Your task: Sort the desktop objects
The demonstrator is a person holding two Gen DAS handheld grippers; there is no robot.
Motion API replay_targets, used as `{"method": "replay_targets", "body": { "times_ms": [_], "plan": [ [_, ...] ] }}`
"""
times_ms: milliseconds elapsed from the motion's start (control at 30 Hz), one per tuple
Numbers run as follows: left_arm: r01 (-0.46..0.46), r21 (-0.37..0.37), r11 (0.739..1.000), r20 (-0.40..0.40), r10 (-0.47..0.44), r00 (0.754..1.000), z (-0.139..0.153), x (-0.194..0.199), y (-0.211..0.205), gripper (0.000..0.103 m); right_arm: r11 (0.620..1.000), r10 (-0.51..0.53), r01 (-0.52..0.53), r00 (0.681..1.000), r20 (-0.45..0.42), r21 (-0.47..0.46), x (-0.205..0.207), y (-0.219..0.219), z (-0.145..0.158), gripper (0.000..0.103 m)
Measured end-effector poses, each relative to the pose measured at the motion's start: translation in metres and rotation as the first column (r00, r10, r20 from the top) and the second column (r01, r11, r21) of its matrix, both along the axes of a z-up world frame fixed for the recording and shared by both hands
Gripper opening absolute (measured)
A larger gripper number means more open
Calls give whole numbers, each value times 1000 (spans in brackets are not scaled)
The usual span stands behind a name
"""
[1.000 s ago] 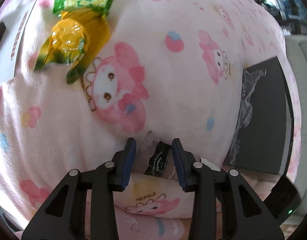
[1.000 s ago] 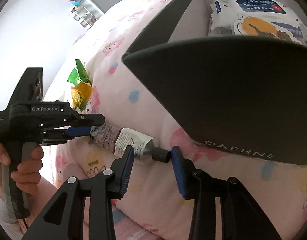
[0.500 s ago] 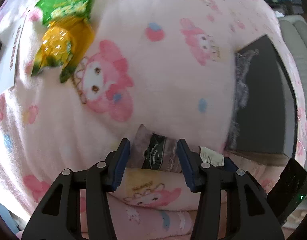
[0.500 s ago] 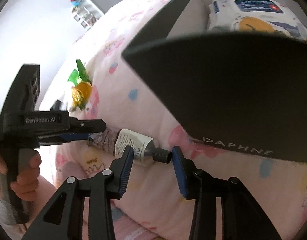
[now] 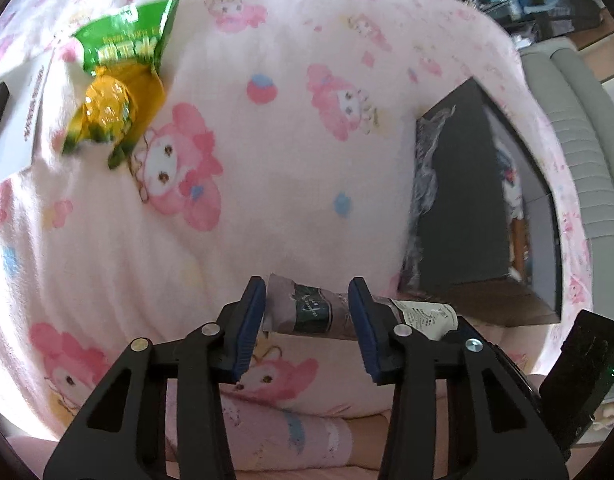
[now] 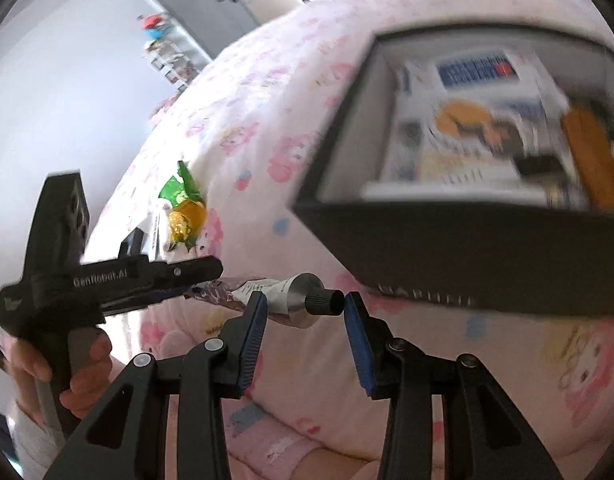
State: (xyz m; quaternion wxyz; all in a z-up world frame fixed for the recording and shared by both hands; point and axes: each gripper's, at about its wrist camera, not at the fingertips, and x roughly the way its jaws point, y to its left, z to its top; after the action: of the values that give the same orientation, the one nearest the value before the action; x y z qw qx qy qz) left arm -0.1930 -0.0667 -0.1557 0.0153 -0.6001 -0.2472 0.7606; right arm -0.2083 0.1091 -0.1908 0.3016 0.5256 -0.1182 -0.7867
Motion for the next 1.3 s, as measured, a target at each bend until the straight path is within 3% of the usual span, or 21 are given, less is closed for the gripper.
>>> {"method": "replay_targets", "body": {
  "times_ms": [200,267,333,567,700,833,967,1200,1300],
  "plan": [
    [22,-61,998,156,-12,988,-31,18,9,47,999,-2,-2,995,102,43,7,-32,-22,37],
    [27,-71,997,158,-16,987,-33,17,11,50,997,-7,-2,993,115,75,11,-19,-22,37],
    [22,-78,997,158,-10,987,-33,17,12,56,996,-7,-4,991,131,85,22,37,-1,37],
    [23,-72,997,144,-12,989,-35,10,20,63,998,-13,3,980,200,55,21,53,-12,41],
    [25,-67,997,108,-18,994,-30,5,21,57,1000,-5,0,988,156,30,22,52,-6,43],
    [-4,-56,998,55,7,998,-18,4,17,43,1000,-30,30,991,129,1,25,62,6,42],
    [-49,-77,996,18,51,999,-12,10,15,43,1000,-4,3,992,123,10,32,59,12,42],
    [-70,-3,998,59,70,996,-24,22,22,39,999,-36,34,995,98,17,31,70,19,41],
    [-99,40,994,138,93,986,-43,23,24,52,998,-60,55,988,141,36,28,73,10,41]
  ]
}}
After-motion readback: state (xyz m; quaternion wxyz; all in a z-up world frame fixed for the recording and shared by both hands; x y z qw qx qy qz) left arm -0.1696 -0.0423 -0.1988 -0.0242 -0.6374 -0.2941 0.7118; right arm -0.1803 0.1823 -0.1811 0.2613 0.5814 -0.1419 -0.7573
